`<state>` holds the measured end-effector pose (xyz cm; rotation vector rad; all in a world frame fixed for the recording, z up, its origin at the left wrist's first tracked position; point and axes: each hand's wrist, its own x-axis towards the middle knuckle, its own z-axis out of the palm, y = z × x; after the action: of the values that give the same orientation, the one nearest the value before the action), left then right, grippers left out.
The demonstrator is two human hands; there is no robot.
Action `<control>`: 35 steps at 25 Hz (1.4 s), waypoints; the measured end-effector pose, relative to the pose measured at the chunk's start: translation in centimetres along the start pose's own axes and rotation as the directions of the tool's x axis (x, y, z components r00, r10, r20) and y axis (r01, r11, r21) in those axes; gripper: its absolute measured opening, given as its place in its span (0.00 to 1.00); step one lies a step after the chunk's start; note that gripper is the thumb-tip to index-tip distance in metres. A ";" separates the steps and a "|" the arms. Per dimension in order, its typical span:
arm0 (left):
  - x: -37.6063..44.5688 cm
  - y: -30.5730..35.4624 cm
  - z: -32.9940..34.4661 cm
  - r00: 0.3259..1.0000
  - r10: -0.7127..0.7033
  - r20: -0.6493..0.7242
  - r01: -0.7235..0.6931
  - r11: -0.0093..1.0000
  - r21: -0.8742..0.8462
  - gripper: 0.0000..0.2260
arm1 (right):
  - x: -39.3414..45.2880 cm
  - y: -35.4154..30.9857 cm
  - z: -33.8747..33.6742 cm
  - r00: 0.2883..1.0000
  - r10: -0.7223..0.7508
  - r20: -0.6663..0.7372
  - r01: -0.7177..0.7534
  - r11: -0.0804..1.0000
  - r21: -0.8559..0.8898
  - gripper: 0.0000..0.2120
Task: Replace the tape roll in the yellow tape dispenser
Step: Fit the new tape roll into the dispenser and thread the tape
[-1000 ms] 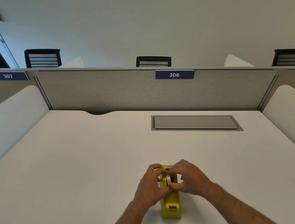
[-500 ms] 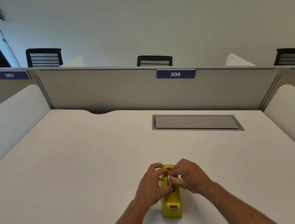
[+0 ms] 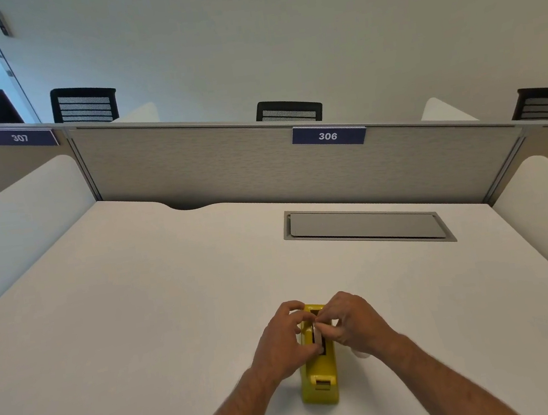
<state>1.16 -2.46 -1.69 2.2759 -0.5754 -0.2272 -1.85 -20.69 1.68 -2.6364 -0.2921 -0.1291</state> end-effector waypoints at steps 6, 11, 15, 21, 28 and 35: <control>0.1 -0.2 -0.1 1.000 0.006 0.008 -0.006 1.000 -0.008 0.23 | -0.1 -0.1 -0.2 1.000 0.001 0.029 -0.001 1.000 -0.001 0.16; 0.0 -0.1 -0.1 1.000 0.009 0.019 -0.009 1.000 0.017 0.25 | -0.4 -0.1 -0.1 0.999 0.018 0.044 -0.018 1.000 0.019 0.17; 0.0 0.0 -0.2 1.000 0.008 0.028 -0.008 1.000 0.014 0.25 | -0.3 -0.3 -0.1 0.999 0.016 0.044 -0.017 1.000 0.024 0.16; 0.0 0.2 -0.2 1.000 -0.001 0.014 0.001 1.000 0.012 0.24 | -0.3 -0.2 0.0 1.000 0.013 -0.011 -0.013 0.998 0.063 0.08; 0.2 0.2 -0.3 1.000 -0.007 0.016 0.007 1.000 0.007 0.25 | -0.3 -0.1 0.0 1.000 0.001 0.003 -0.001 1.000 0.023 0.10; 0.2 0.3 -0.3 1.000 -0.012 0.017 0.011 1.000 0.020 0.26 | 0.2 -0.2 -0.3 0.999 0.046 0.014 -0.047 0.998 0.033 0.08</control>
<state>1.31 -2.53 -1.23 2.2989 -0.5763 -0.2483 -1.70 -20.66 2.09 -2.6102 -0.2352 -0.0912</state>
